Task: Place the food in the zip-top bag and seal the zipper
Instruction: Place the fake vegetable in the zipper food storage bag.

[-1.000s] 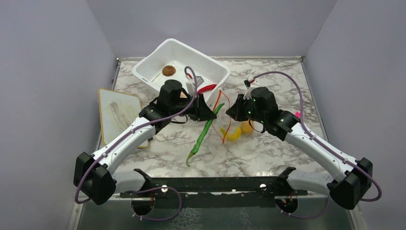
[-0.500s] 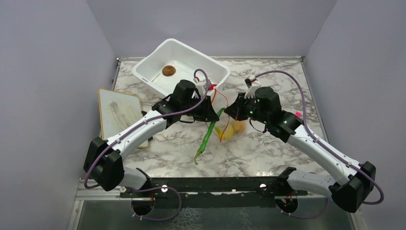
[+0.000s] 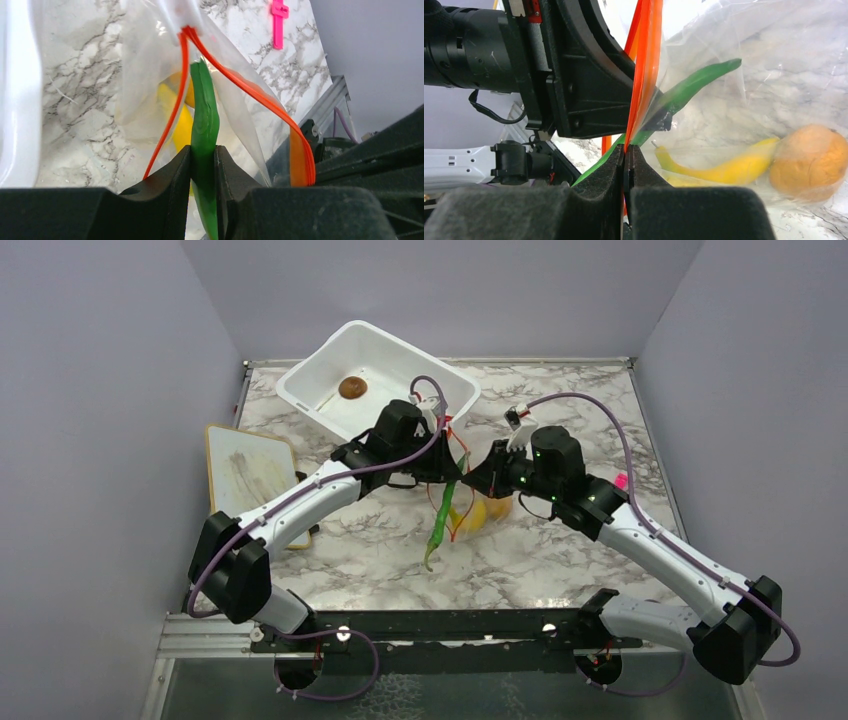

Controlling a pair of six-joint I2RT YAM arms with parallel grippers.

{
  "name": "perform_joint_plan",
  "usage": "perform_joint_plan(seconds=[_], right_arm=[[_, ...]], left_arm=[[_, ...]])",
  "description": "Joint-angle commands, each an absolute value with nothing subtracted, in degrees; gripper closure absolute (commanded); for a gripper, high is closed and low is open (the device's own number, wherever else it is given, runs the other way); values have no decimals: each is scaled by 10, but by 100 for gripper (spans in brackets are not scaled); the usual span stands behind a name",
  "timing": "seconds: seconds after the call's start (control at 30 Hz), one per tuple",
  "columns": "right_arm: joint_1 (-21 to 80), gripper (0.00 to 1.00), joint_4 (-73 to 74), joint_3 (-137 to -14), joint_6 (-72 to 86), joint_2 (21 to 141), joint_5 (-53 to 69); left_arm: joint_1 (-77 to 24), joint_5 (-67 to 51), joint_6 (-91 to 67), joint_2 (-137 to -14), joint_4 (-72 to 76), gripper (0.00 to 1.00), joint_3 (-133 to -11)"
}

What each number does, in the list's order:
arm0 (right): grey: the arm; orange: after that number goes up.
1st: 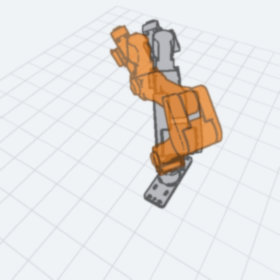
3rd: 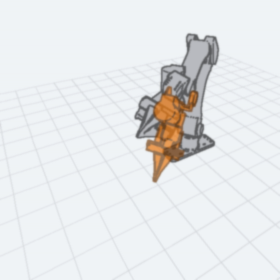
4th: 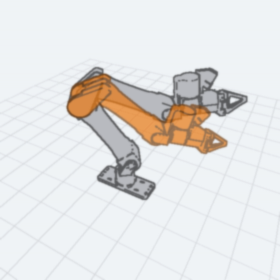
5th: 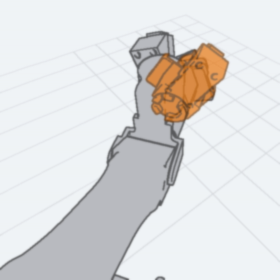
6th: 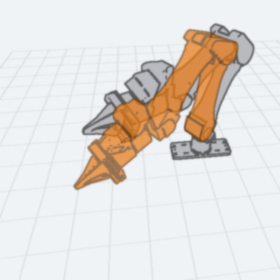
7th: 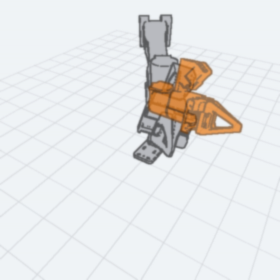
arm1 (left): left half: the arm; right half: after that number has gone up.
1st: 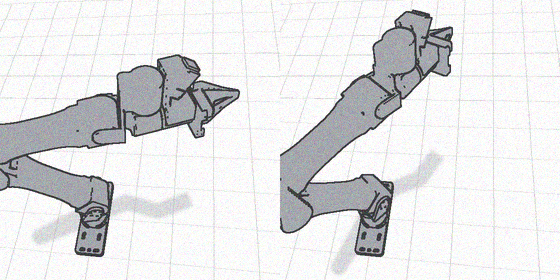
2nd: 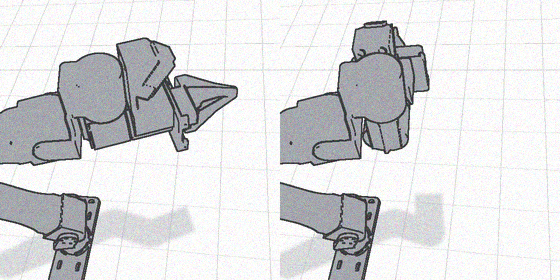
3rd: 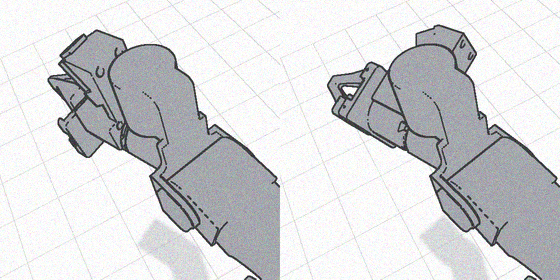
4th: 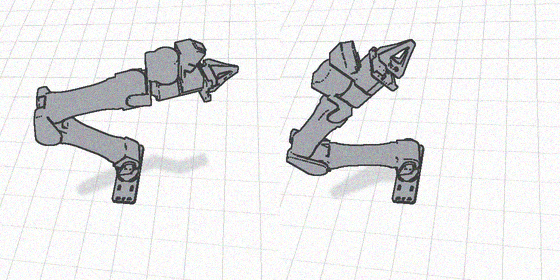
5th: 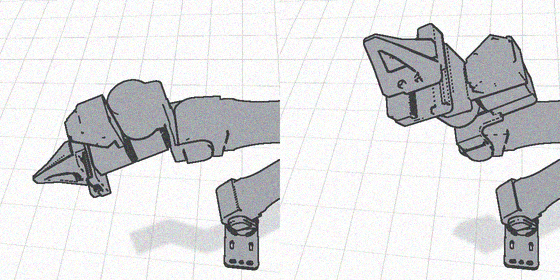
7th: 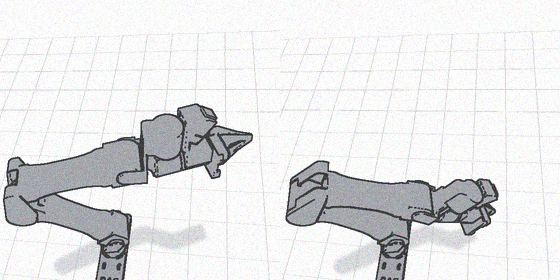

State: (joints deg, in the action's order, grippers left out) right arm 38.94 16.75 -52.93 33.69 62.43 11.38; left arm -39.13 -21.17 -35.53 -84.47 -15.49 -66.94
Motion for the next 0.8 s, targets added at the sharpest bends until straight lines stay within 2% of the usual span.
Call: perform_joint_plan(seconds=[0.0,0.17,0.23,0.37,0.47,0.6,0.77], right_arm=[[392,99,135,-523,348,611,144],[392,99,131,-522,350,613,159],[392,99,129,-520,352,611,156],[392,99,143,-521,356,608,125],[392,99,160,-524,356,610,99],[392,99,160,-521,360,608,86],[392,99,155,-522,361,611,73]], left_arm=[[-395,-147,-379,-847,-123,100,-673],[-395,-124,-404,-862,-97,99,-672],[-395,-132,-415,-868,-87,91,-671],[-395,-165,-409,-862,-90,63,-678],[-396,-168,-394,-835,-112,49,-679],[-395,-175,-368,-791,-156,36,-672],[-395,-171,-338,-741,-216,34,-658]])
